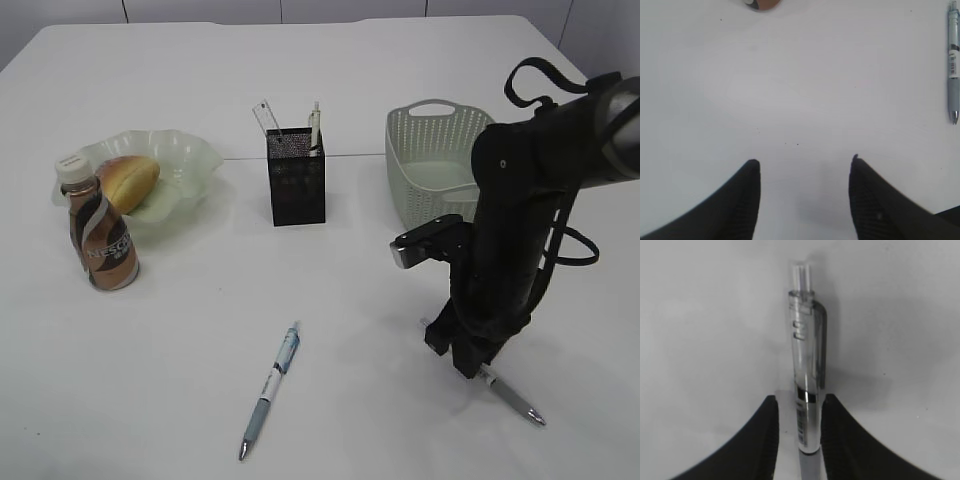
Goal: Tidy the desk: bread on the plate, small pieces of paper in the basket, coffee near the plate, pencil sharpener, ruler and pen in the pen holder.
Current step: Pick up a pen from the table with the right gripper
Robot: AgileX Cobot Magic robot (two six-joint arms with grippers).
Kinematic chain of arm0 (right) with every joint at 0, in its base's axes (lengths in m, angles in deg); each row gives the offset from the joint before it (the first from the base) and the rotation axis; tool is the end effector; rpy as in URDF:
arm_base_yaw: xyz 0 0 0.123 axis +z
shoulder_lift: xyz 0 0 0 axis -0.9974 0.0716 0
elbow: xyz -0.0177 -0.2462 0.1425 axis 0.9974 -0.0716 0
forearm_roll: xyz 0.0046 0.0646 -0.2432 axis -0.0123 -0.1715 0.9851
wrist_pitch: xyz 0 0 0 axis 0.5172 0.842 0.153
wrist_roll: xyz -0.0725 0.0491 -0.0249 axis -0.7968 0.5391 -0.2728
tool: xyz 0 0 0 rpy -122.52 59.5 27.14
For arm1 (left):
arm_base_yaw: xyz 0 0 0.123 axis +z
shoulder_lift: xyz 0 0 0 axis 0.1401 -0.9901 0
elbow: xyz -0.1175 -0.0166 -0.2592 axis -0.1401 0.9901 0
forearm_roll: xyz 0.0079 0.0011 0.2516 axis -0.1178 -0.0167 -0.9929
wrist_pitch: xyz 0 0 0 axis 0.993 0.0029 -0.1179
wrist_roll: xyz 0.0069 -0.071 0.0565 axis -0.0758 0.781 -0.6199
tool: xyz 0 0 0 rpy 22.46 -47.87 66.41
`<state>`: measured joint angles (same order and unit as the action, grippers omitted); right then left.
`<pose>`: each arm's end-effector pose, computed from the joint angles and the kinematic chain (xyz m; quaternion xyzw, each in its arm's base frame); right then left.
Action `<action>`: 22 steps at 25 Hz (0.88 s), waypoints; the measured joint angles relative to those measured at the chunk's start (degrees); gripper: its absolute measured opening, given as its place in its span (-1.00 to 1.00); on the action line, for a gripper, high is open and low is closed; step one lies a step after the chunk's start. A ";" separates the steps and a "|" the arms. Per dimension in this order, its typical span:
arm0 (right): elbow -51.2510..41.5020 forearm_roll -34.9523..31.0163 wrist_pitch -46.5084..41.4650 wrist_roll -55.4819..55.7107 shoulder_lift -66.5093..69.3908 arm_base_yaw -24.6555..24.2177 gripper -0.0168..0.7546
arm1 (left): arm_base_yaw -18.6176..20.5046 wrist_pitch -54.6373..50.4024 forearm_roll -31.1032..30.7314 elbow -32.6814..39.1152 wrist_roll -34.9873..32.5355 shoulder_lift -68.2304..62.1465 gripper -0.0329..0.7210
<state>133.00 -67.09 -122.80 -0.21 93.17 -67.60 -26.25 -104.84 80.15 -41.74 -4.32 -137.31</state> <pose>0.3360 0.1168 0.1256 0.2851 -0.9576 -0.0284 0.0320 0.1904 -0.0599 0.2792 0.1102 0.9698 -0.0300 0.2155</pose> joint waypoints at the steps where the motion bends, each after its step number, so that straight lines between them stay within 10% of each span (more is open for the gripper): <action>1: 0.00 0.00 0.00 0.00 0.00 0.00 -0.39 | 0.00 0.00 0.00 0.00 0.00 0.00 0.19; 22: 0.08 0.00 -0.03 0.85 1.23 -0.13 -0.40 | 0.00 0.00 0.00 0.00 0.00 0.00 0.19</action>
<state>133.08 -67.09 -122.84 0.64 94.41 -67.73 -26.25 -104.84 80.15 -41.74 -4.32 -137.31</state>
